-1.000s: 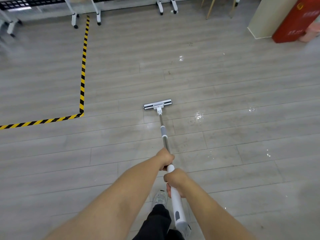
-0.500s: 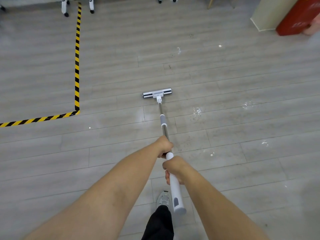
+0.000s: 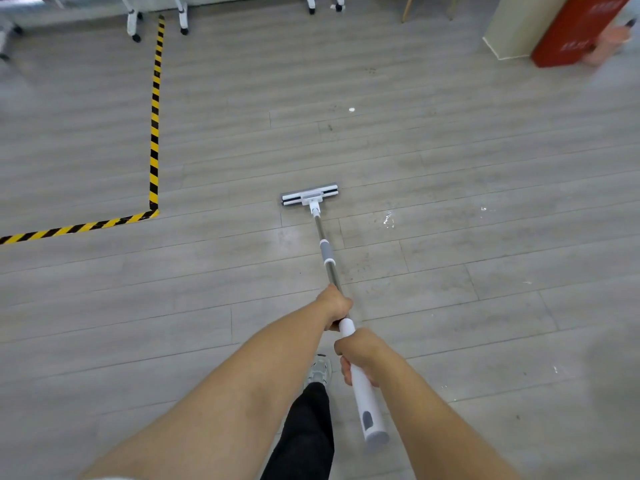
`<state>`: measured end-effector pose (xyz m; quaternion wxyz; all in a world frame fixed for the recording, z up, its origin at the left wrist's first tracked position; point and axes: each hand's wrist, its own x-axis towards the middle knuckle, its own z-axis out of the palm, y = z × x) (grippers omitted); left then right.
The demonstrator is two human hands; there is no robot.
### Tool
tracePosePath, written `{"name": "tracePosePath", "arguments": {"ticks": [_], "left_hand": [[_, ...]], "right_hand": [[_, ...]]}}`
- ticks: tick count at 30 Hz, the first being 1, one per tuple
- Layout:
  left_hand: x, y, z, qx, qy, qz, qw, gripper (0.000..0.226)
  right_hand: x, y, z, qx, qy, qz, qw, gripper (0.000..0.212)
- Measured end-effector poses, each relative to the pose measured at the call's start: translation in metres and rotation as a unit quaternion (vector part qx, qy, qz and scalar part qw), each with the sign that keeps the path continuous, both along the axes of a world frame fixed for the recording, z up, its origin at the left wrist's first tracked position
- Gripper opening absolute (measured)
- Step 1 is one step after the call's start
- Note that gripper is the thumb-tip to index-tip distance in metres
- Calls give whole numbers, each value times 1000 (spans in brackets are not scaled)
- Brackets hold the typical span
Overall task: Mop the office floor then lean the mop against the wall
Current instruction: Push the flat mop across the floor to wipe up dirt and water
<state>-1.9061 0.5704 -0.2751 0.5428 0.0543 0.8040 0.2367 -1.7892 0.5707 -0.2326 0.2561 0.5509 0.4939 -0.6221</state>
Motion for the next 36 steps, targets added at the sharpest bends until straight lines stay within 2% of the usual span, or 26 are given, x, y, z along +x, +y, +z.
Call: {"name": "tracePosePath", "arguments": {"ticks": [6,12,16,18,21,28,32,36], "left_hand": [[132,-62,17,9,-6,10,1000,10],[277,-135,24,4,-22,9,1000,17],[341,-172,31,5,-48,30,998,30],[360,-181,36,2,-51,31,998,31],[371,-188,38,5,-58,38,998,34],[365,-177,26,-2,-81,46,996,27],[356,-166,3,-1,-115,92,989,7],[336,-155,-20,-14,-98,115,988,16]], "right_hand": [[127,-55,2,2,0,11,1000,18],[274,-126,24,-5,-40,14,999,18],[340,-160,34,-17,-58,22,998,30],[358,-169,43,-20,-60,19,998,20],[369,-175,49,-10,-69,23,997,6],[358,-163,43,-2,-116,5,993,5],[347,-153,26,45,-81,-6,996,10],[341,-154,16,3,-114,2,993,14]]}}
